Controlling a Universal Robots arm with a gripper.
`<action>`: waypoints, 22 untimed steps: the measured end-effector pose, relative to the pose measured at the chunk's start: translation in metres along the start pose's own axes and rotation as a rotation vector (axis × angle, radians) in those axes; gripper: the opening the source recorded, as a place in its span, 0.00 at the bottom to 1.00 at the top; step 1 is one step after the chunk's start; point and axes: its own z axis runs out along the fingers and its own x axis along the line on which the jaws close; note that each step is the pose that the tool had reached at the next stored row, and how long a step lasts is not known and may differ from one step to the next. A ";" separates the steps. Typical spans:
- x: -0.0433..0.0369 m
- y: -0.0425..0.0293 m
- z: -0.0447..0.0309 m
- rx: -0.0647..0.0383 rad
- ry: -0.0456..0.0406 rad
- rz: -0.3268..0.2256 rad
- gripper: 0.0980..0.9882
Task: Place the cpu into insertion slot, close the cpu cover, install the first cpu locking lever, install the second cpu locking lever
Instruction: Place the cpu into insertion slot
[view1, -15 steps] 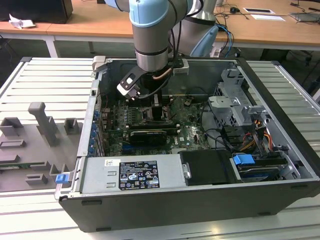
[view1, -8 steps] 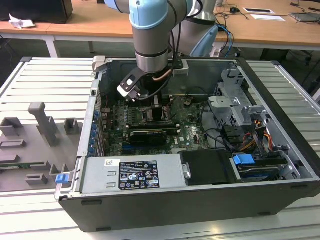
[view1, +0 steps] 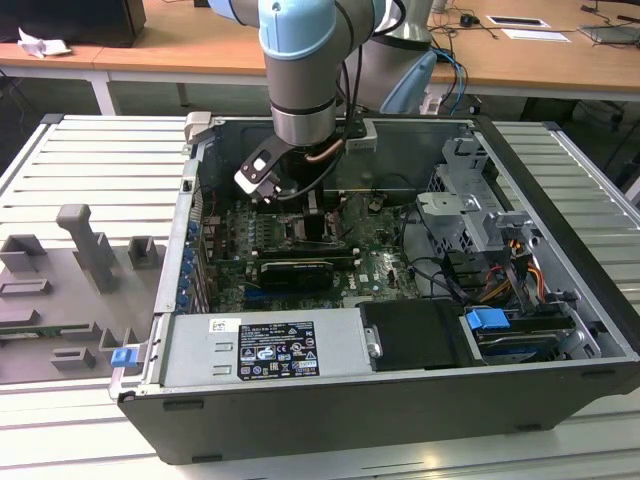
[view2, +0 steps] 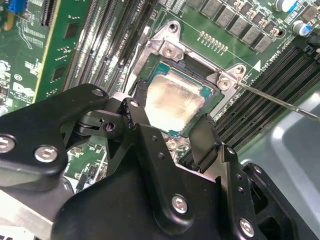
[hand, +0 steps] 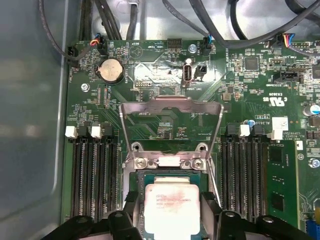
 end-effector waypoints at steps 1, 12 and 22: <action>0.0001 0.0000 0.0003 0.000 0.0013 0.000 0.57; 0.0005 0.0018 -0.0153 0.000 0.0015 0.000 0.57; -0.0033 0.0021 -0.0182 0.000 0.0007 0.000 0.01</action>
